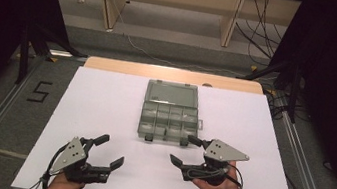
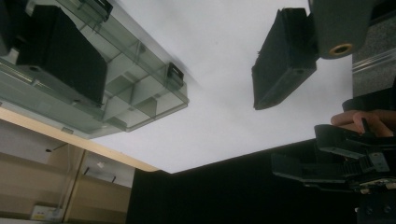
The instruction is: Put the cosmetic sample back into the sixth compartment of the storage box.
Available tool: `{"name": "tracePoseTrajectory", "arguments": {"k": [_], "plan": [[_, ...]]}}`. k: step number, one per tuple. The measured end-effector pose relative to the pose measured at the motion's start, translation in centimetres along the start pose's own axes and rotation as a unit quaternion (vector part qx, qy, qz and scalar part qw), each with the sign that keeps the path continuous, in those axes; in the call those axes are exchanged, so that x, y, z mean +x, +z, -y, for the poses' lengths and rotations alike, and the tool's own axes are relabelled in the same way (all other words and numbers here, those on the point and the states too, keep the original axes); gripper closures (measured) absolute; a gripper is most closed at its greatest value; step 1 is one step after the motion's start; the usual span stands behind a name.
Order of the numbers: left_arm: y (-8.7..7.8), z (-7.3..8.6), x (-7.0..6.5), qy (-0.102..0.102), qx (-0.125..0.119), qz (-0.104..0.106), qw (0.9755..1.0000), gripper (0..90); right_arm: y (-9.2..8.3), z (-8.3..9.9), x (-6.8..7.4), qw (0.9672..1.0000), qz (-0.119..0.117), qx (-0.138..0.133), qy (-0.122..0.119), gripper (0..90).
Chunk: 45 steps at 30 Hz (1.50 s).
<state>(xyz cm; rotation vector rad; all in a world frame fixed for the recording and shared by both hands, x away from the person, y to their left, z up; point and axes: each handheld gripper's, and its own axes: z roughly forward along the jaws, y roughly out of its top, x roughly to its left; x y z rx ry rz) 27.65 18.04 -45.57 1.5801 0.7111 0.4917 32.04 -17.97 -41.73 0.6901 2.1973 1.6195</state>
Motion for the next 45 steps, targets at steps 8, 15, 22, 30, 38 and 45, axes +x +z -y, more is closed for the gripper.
{"name": "tracePoseTrajectory", "arguments": {"k": [8,15,22,30,38,45], "plan": [[0.0,0.0,0.0,0.000,0.000,0.000,1.0000,15.1,-1.0,0.7,-0.1,0.9999,0.006,0.001,0.008,18.6],[0.0,0.0,0.0,0.000,0.001,0.001,1.0000,15.0,-1.4,1.3,-0.2,0.9999,0.006,-0.001,0.012,18.6],[0.0,0.0,0.0,0.001,0.001,0.001,1.0000,15.1,-1.8,2.0,-0.2,0.9997,0.018,0.005,0.017,18.5],[0.0,0.0,0.0,0.001,0.001,0.002,1.0000,15.1,-2.6,2.6,-0.2,0.9995,0.023,0.008,0.021,18.2],[0.0,0.0,0.0,0.000,0.003,0.002,1.0000,15.0,-3.0,2.7,-0.1,0.9994,0.024,0.008,0.024,18.1],[0.0,0.0,0.0,0.001,0.003,0.002,1.0000,15.0,-2.9,2.7,-0.2,0.9994,0.025,0.008,0.023,18.0]]}}
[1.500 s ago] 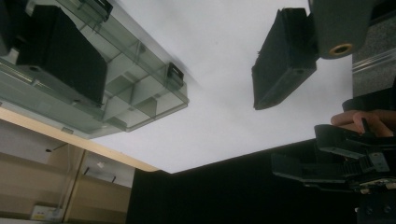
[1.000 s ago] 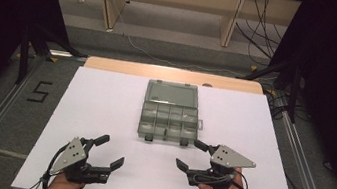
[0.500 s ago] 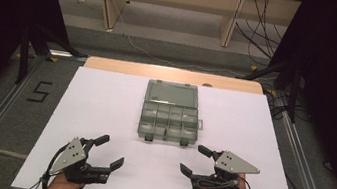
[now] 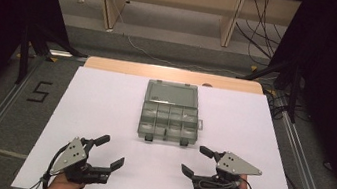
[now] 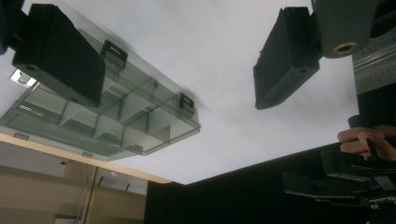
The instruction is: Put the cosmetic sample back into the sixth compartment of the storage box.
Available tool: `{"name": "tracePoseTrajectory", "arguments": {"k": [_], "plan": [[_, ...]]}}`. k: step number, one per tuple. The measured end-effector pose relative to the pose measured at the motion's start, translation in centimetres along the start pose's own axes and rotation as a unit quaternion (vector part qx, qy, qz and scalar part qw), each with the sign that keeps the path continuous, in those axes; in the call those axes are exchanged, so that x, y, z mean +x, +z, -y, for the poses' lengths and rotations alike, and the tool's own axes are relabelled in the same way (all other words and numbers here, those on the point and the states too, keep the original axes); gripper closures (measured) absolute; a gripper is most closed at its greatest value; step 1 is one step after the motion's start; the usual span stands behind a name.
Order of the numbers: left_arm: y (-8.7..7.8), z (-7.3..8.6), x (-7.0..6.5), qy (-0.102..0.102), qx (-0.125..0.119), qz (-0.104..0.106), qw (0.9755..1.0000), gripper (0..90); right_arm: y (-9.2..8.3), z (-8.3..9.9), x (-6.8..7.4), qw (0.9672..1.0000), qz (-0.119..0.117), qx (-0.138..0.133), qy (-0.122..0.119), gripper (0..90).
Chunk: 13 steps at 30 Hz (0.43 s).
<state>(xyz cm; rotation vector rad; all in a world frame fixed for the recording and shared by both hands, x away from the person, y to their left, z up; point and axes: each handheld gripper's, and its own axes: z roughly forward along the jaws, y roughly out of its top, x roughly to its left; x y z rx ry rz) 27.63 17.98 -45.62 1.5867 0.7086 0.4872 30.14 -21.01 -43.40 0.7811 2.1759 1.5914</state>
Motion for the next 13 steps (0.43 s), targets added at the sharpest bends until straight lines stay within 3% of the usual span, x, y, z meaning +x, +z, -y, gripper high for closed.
{"name": "tracePoseTrajectory", "arguments": {"k": [13], "plan": [[0.01,0.00,0.00,0.000,0.000,0.000,1.0000,15.0,0.09,0.03,0.02,1.0000,-0.002,0.002,0.002,18.0]]}}
